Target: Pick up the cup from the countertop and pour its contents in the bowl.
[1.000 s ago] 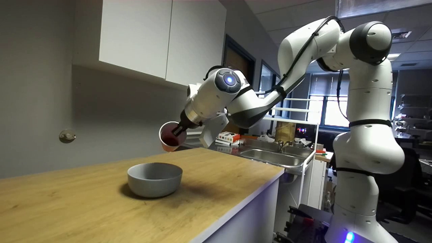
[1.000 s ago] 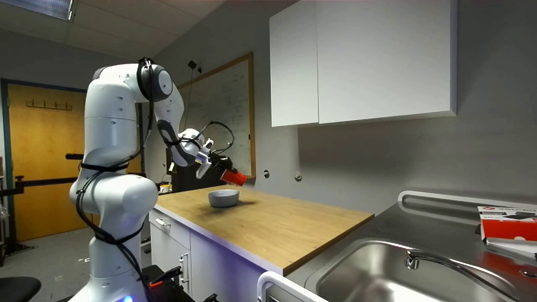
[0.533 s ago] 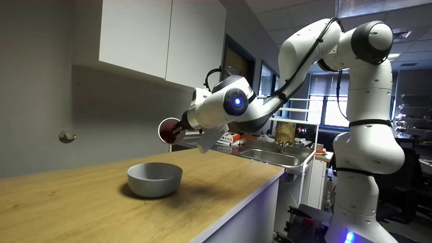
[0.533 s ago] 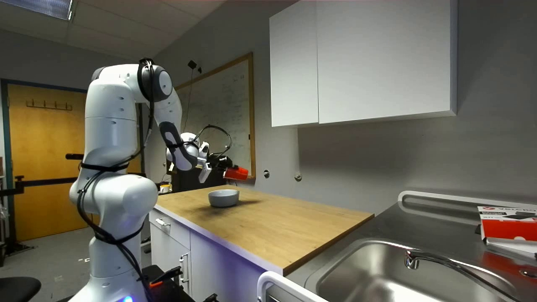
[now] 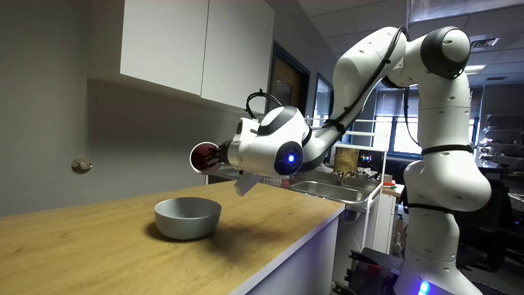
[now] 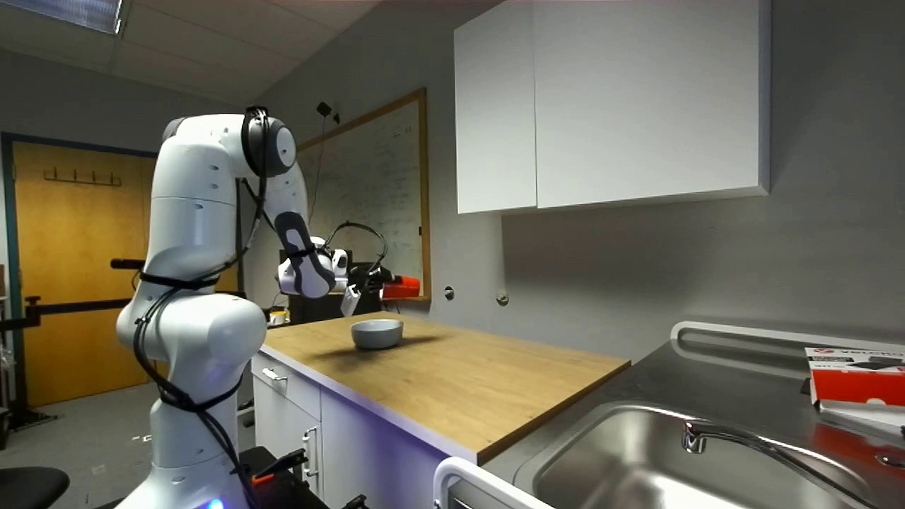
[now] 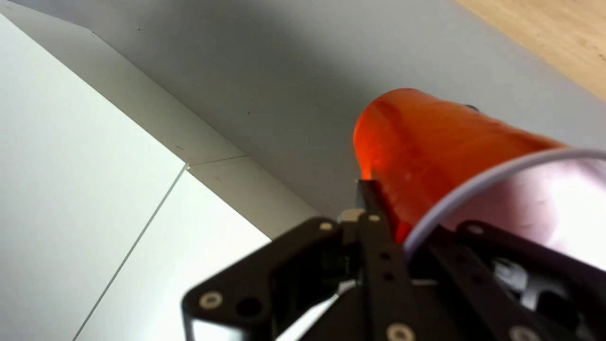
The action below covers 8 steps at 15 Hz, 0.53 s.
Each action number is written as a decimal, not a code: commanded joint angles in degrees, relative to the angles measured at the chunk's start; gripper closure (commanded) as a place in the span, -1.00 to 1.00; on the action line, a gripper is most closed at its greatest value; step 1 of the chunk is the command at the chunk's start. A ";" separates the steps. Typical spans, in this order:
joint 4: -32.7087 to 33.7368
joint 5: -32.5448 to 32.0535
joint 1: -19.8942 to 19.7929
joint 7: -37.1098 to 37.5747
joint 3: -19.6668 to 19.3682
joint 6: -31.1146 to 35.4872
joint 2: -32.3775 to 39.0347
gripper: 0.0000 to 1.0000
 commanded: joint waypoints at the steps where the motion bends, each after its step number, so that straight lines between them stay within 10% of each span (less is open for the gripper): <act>1: -0.86 -4.78 0.56 3.80 1.15 -4.49 1.30 0.95; 8: -2.94 -14.13 0.26 8.39 1.10 -10.43 2.16 0.95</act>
